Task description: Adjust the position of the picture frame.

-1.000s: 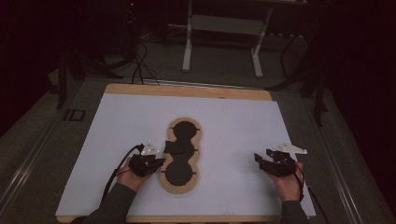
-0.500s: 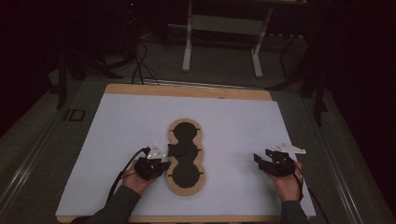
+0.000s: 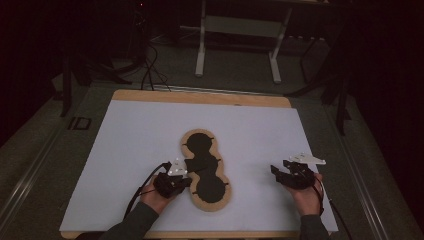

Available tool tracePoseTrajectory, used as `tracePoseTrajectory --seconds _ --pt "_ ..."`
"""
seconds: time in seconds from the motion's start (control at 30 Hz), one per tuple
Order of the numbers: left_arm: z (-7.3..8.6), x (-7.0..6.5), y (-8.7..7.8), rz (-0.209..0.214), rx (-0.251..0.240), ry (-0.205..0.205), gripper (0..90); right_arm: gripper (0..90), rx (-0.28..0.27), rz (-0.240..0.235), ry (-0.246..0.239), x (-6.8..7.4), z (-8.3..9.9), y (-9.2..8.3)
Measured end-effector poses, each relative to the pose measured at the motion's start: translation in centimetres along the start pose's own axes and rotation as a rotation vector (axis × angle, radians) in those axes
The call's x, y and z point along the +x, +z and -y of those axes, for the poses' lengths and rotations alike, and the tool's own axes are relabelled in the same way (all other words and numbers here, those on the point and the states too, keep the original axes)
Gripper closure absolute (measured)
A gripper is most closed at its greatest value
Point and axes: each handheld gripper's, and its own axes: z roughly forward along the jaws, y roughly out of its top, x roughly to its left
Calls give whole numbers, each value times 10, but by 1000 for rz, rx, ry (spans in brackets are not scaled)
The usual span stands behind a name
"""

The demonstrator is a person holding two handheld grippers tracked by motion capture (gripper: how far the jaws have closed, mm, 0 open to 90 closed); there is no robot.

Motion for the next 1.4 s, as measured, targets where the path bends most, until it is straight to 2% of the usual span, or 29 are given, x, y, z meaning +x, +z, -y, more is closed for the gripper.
tracePoseTrajectory --seconds 0.13,0.37,0.53,0.7,0.97,1.07,1.1,1.27,1.37,1.4 --pt "-5 -13 9 10 -5 33 900 433 -2 -7 5 1 -1 0" --pt "-11 -26 20 18 -16 49 900 447 -4 -32 5 7 -3 3" --pt "-18 -34 27 31 -21 50 900 449 -1 -57 4 13 -4 7" --pt "-27 -41 39 66 -26 37 900 453 -7 -83 14 16 -5 9" --pt "-50 -60 65 69 -37 33 900 454 0 -97 10 21 -6 13" --pt "-53 -61 67 75 -36 32 900 454 -1 -99 12 21 -6 13" --pt "-59 -63 73 84 -33 27 900 454 -2 -99 16 21 -6 13" --pt "-63 -62 76 99 -24 45 900 454 -4 -93 28 18 -5 13" --pt "-62 -59 71 111 -16 77 892 454 -9 -89 49 14 -4 12" --pt "-62 -57 63 124 -35 90 890 454 -9 -86 56 13 -4 12"
